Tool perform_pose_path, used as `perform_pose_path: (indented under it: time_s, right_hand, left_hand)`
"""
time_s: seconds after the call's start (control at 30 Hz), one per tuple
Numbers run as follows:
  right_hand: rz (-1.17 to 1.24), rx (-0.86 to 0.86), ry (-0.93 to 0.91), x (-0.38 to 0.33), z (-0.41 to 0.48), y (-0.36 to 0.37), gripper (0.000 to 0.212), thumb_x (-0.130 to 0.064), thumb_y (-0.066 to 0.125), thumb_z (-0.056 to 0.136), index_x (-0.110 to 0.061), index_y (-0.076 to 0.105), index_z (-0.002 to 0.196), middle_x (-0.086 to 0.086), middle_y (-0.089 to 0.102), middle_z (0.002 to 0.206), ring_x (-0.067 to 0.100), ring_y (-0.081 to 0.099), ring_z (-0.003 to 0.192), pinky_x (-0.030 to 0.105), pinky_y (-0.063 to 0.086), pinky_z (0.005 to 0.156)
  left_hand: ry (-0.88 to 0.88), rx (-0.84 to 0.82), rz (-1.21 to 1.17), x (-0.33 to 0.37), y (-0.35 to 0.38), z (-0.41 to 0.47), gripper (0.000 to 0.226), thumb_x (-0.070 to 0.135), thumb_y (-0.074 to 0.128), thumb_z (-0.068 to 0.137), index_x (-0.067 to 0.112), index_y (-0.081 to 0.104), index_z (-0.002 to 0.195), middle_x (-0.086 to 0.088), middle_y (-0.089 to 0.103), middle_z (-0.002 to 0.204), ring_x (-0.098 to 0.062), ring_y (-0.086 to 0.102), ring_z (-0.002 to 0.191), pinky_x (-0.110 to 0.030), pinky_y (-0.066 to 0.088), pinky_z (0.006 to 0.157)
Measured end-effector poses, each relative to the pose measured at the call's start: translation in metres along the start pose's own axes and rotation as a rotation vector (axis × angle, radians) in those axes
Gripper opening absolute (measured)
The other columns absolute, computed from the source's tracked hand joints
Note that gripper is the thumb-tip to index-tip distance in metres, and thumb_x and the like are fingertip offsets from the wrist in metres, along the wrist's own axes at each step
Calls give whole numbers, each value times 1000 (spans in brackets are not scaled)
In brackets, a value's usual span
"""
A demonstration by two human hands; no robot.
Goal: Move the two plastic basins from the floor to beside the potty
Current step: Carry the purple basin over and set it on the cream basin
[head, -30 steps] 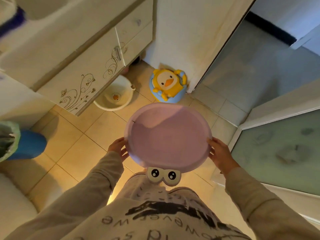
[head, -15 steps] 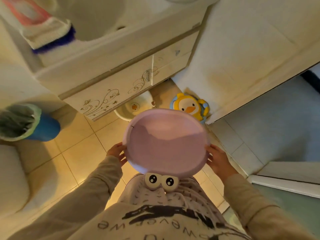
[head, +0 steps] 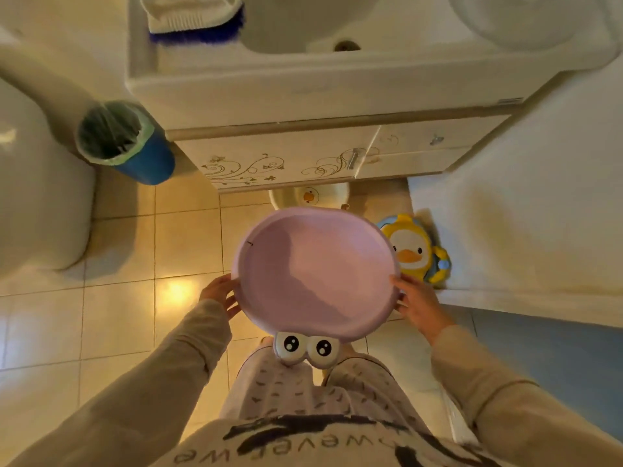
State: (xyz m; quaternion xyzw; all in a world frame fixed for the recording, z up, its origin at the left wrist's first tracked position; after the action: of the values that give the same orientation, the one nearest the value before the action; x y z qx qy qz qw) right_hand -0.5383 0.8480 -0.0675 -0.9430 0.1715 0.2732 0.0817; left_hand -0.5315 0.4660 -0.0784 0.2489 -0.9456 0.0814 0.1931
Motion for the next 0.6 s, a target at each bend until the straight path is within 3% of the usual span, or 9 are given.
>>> perform_pose_path:
  time_s: [0.07,0.2,0.3,0.47,0.6]
  right_hand:
    - [-57,14,20,-5,16,-10,35,-11,58,87,-8,60,121,11,63,100,25,59,85,32,49,64]
    - [-166,0,71,-3,42,-24,29,-9,56,87,-14,60,115,13,60,109,27,56,97,32,49,67]
    - [-268,13,96,6,66,-33,42,-6,57,86,-8,54,128,15,59,118,30,56,103,33,49,67]
    - [-451,74,91,31,130,-36,44,-3,58,85,-1,52,129,21,57,128,39,56,117,49,50,92]
    - [-504,144,86,62,198,-24,37,0,59,83,2,58,120,24,61,121,38,59,106,47,51,86]
  left_hand:
    - [-11,21,-17,-11,12,1,20,0,57,84,18,57,77,-5,60,80,-24,56,69,-36,49,63]
    - [-35,34,16,-32,32,12,18,-1,57,84,17,58,81,-7,61,78,-24,58,68,-35,50,59]
    - [-64,49,40,-48,38,34,18,-1,58,83,12,58,96,-7,62,79,-23,60,69,-33,50,56]
    - [-107,51,96,-74,49,97,23,2,60,84,11,56,104,-7,62,80,-23,60,70,-37,53,68]
    - [-102,60,143,-91,59,163,22,2,59,85,10,54,105,-6,62,80,-21,60,69,-34,53,65]
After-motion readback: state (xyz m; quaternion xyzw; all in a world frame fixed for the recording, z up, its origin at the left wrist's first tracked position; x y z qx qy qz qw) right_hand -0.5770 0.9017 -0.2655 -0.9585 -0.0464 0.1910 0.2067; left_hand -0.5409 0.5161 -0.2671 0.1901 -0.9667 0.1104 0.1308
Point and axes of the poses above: each hand's wrist, its own z-axis towards the middle knuckle, its own y-axis out of the palm, x = y × z, the point moved 8 cm from there along z, towards the middle knuckle
